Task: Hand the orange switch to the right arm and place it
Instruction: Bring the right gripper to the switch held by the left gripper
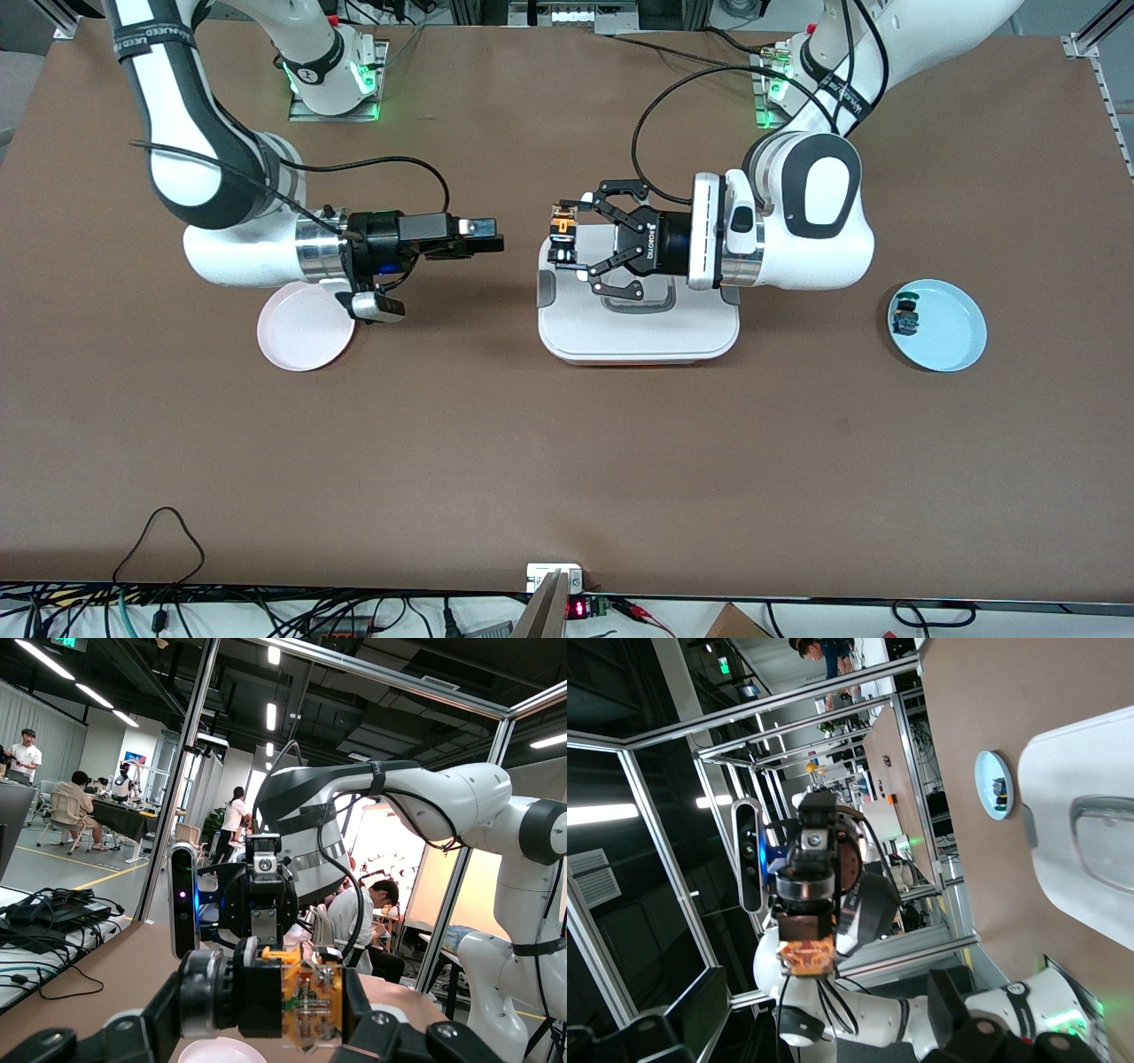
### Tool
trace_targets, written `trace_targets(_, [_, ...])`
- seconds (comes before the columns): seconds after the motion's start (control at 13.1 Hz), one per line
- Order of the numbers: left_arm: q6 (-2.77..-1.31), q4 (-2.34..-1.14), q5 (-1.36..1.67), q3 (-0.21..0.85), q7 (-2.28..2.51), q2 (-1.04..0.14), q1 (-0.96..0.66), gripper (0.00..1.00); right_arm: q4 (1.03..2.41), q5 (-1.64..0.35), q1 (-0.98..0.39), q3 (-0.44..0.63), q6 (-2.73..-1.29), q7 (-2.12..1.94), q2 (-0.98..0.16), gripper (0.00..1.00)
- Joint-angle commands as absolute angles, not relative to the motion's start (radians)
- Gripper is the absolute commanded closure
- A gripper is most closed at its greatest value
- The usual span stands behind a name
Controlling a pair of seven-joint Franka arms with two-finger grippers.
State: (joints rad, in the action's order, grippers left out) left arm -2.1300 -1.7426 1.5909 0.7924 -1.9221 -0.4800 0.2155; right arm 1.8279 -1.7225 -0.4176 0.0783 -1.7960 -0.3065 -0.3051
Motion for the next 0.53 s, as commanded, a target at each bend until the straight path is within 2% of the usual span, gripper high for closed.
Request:
trace_targets(0.0, [-2.132,-1.730,1.640,0.802,-1.962,-0.489,0.215,0.86,1.792,-1.796,-0.457,0.084,-1.830,-0.304,-0.330,0.00])
trace_targets(0.46, [-2.154,-1.735,1.669,0.802,-1.962,-0.488,0.187,0.86,1.715,-1.834,-0.489,0.083,-1.870,-0.299,-0.394,0.00])
